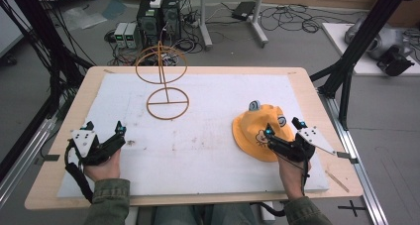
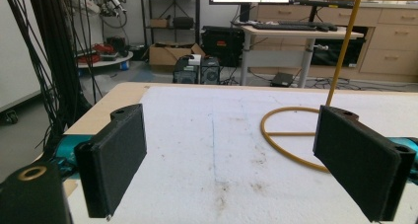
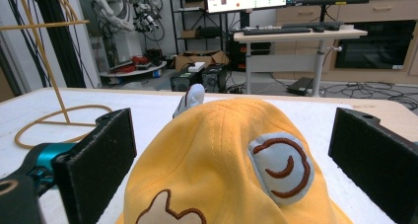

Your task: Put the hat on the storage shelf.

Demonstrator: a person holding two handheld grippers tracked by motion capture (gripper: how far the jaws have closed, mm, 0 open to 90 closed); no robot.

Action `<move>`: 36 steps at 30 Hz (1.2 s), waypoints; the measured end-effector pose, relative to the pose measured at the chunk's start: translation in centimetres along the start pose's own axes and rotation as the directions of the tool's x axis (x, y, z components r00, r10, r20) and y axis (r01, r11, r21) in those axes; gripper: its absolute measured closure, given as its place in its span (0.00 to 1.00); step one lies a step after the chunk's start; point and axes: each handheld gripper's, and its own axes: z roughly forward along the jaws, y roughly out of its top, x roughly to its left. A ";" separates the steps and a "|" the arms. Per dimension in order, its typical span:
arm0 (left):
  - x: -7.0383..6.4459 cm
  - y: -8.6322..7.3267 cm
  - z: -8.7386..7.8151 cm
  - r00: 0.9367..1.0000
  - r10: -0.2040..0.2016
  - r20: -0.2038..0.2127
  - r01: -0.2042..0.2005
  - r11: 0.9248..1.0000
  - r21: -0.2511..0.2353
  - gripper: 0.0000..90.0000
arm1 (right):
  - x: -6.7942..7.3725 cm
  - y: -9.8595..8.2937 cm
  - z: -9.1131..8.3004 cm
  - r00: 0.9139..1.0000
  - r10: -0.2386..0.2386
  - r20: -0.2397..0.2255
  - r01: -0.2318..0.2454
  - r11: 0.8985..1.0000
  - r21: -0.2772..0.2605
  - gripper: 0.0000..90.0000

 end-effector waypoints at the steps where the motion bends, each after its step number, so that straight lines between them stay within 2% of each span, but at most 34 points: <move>1: 0.0 0.0 0.0 1.000 -0.001 0.000 0.001 1.000 -0.001 0.15 | 0.0 0.0 0.0 1.000 0.002 -0.001 -0.002 1.000 -0.001 0.04; 13: 0.1 -0.1 0.1 1.000 -0.005 -0.006 0.006 1.000 0.005 0.15 | 0.0 0.7 0.0 1.000 0.018 -0.023 -0.017 1.000 0.008 0.04; 15: 0.0 -0.1 0.1 1.000 -0.004 -0.004 0.004 1.000 0.009 0.15 | 0.1 1.0 0.0 1.000 0.006 -0.023 -0.006 1.000 0.017 0.04; 17: 0.1 -0.2 0.2 1.000 -0.007 -0.004 0.007 1.000 0.013 0.15 | 0.4 1.2 0.3 0.999 -0.020 -0.029 0.022 0.998 0.065 0.04; 22: 0.3 -0.3 0.3 1.000 -0.019 -0.010 0.019 1.000 0.018 0.15 | 1.0 1.4 1.0 0.999 -0.047 -0.010 0.048 0.982 0.183 0.05; 23: 0.4 -0.3 0.3 1.000 -0.021 -0.011 0.021 1.000 0.018 0.15 | 1.0 1.4 1.0 0.999 -0.047 -0.010 0.048 0.982 0.183 0.05; 24: 0.4 -0.3 0.2 1.000 -0.021 -0.012 0.022 1.000 0.019 0.15 | 1.1 1.4 1.2 0.999 -0.040 -0.003 0.040 0.976 0.214 0.05; 25: 0.4 -0.3 0.3 1.000 -0.024 -0.009 0.024 1.000 0.018 0.15 | 1.1 1.3 1.6 1.000 -0.023 0.010 0.020 0.961 0.276 0.05; 27: 0.4 -0.3 0.3 1.000 -0.022 -0.010 0.022 1.000 0.016 0.15 | 1.0 1.0 1.9 1.000 -0.004 0.018 -0.002 0.949 0.316 0.05; 28: 0.3 -0.3 0.3 1.000 -0.022 -0.009 0.022 1.000 0.015 0.15 | 1.0 1.0 1.9 1.000 -0.004 0.018 -0.002 0.949 0.316 0.05; 29: 0.3 -0.3 0.3 1.000 -0.022 -0.005 0.022 1.000 0.013 0.15 | 0.8 0.5 2.2 1.000 0.005 0.013 -0.009 0.940 0.341 0.08; 30: 0.2 -0.3 0.3 1.000 -0.019 -0.003 0.019 1.000 0.014 0.15 | 0.8 0.3 2.3 1.000 0.002 0.009 -0.004 0.938 0.348 0.10; 32: 0.2 -0.3 0.3 1.000 -0.020 -0.002 0.020 1.000 0.013 0.15 | 0.8 0.1 2.5 1.000 -0.007 -0.005 0.008 0.936 0.353 0.21; 35: 0.2 -0.3 0.3 1.000 -0.018 0.000 0.018 1.000 0.011 0.15 | 0.6 -0.1 2.7 1.000 -0.018 0.006 0.014 0.934 0.356 0.33; 36: 0.2 -0.3 0.3 1.000 -0.018 0.000 0.018 1.000 0.011 0.15 | 0.6 -0.1 2.7 1.000 -0.018 0.006 0.014 0.934 0.356 0.33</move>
